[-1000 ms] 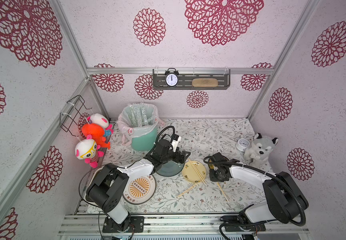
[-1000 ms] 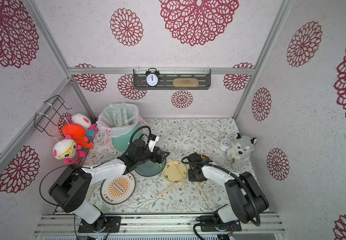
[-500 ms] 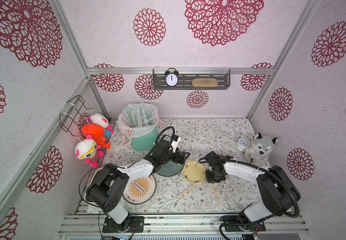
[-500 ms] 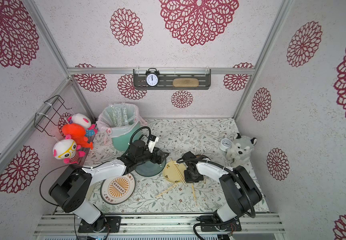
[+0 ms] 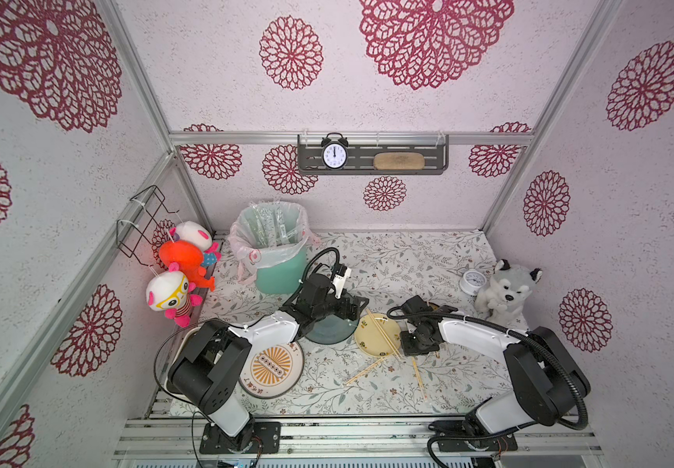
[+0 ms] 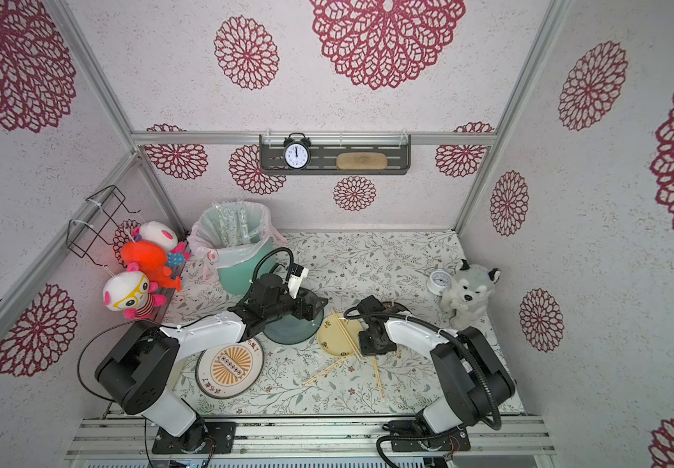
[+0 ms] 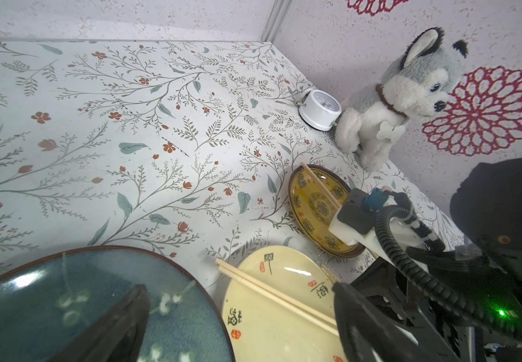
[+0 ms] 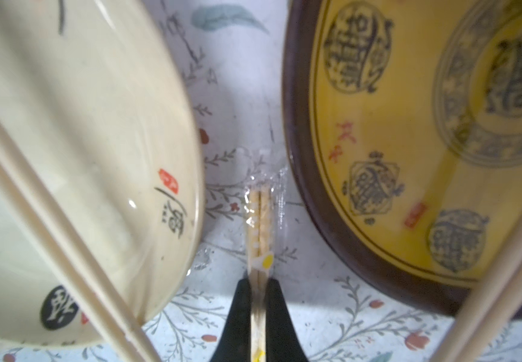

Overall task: Remove the packaging of disposable chopsticks
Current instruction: Pick up the disposable chopsticks from the center of the board.

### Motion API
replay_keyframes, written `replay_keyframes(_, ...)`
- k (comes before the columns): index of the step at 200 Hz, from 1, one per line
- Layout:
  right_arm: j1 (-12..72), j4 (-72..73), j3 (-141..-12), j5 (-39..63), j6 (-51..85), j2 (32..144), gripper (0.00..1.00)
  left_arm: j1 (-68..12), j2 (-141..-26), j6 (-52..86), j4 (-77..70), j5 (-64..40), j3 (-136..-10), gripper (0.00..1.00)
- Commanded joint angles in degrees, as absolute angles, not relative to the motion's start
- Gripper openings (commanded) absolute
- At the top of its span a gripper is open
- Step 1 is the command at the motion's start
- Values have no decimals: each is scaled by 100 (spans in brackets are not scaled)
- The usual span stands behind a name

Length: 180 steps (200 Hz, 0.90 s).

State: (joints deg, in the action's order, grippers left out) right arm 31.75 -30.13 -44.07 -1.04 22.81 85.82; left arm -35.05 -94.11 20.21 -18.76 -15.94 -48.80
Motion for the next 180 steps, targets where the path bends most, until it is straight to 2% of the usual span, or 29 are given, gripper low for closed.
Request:
replay_keyframes(1, 3155, -2275, -4051, -258, 2153, 8354, 0, -3456, -9335, 2043, -2039, -1565, -4939, 94)
replay_keyframes(64, 3146, -2035, -3667, -400, 2275, 7585, 0, -3454, -9385, 2070, -1872, -1644, -5159, 94)
replay_keyframes(151, 3120, -2184, -3708, -373, 2321, 7382, 0, -3458, -9533, 2036, -1828, -1858, -5417, 91)
replay_keyframes(153, 3120, -2205, -3715, -381, 2342, 7389, 2, -3462, -9540, 2025, -1804, -1879, -5443, 91)
replay_keyframes(159, 3112, -2275, -3730, -378, 2400, 7387, 21, -3464, -9553, 1984, -1720, -1965, -5525, 90)
replay_keyframes(164, 3111, -2348, -3743, -371, 2443, 7376, 30, -3477, -9554, 1956, -1683, -2009, -5565, 90)
replay_keyframes(180, 3129, -2611, -3745, -348, 2630, 7136, 40, -3610, -9436, 1793, -1773, -1960, -5483, 89)
